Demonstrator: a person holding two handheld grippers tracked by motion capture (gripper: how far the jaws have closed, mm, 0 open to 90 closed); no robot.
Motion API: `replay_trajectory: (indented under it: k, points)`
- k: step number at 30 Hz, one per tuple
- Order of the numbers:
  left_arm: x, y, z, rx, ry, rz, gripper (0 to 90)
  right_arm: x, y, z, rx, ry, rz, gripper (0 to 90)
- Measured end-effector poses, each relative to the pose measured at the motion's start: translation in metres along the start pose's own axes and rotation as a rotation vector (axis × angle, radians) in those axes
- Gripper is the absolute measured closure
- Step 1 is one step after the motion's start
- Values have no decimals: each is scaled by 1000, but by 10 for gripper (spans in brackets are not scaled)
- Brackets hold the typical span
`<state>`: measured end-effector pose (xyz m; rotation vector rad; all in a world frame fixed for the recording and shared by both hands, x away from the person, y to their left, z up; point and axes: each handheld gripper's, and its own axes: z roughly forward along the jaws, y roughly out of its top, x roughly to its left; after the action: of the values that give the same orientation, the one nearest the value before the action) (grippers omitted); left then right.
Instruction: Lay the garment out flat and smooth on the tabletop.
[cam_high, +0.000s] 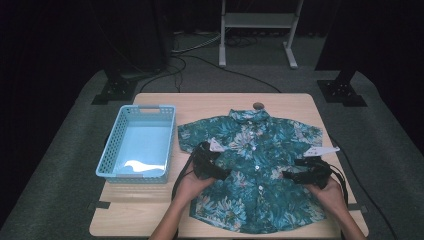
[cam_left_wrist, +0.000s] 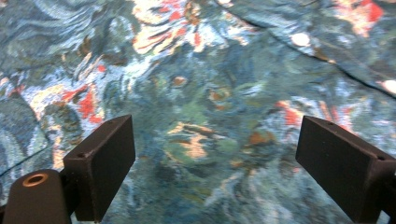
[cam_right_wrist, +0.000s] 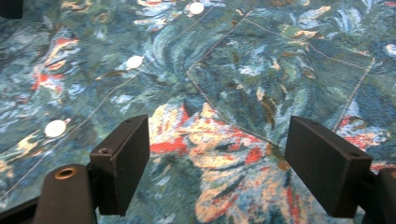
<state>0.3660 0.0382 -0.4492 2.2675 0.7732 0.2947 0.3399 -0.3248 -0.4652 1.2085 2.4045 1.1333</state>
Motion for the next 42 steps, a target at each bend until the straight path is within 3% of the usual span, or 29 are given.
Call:
replay_trajectory:
  k: [16, 30, 42]
  points:
    - [-16, -11, -13, -20, -20, 32, 105, 8, -17, -19, -15, 13, -10, 215]
    - [-26, -30, -32, -56, -31, 14, 103, 17, -32, -30, -15, 15, -20, 217]
    - [-37, -41, -46, -91, -56, 6, 98, 28, -45, -50, -31, 16, -32, 218]
